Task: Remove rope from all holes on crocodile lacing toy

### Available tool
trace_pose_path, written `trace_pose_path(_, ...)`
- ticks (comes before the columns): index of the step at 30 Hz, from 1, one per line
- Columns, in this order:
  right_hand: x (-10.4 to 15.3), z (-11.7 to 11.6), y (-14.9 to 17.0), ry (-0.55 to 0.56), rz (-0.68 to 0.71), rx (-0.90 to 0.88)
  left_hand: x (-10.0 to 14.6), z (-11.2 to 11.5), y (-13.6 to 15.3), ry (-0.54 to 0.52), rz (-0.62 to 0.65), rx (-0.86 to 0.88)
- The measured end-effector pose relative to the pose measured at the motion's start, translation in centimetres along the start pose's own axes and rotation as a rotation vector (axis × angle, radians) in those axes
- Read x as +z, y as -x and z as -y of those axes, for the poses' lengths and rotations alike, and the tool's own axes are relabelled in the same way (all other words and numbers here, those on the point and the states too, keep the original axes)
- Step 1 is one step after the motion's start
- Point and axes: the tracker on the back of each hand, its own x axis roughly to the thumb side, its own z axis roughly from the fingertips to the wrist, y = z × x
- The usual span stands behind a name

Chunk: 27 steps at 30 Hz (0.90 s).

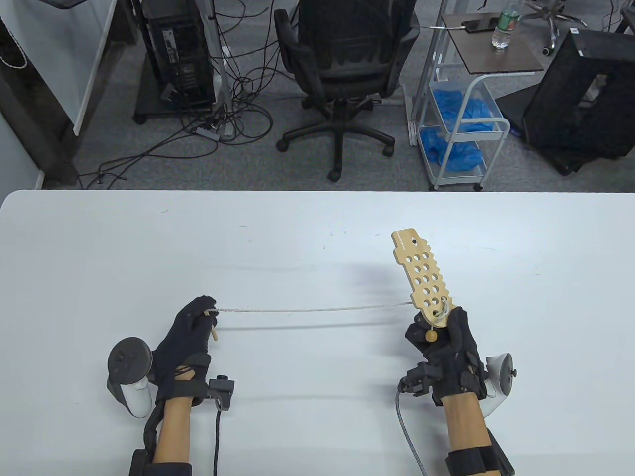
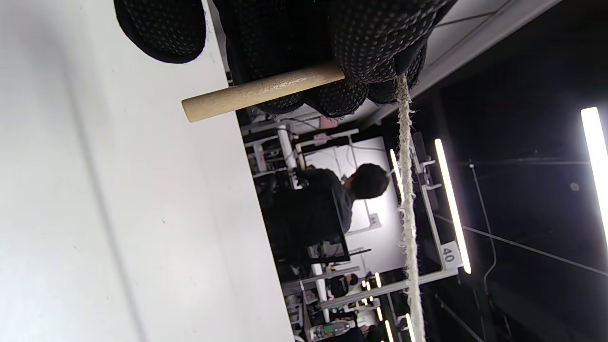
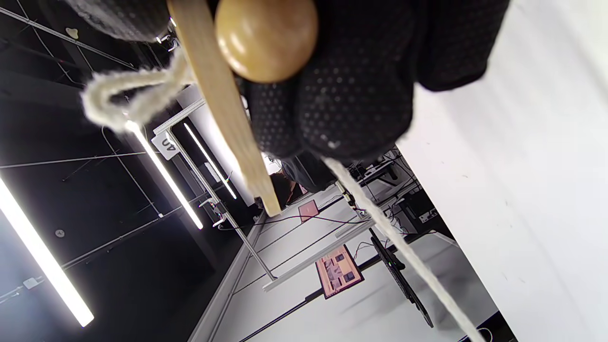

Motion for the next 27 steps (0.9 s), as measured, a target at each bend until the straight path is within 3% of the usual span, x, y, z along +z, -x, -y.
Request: trace_pose_path(27,0.1,1.4,0.2,0.110,-0.008,-0.117,0.3,-1.0,0.4,-0.080,-0.048,0.017)
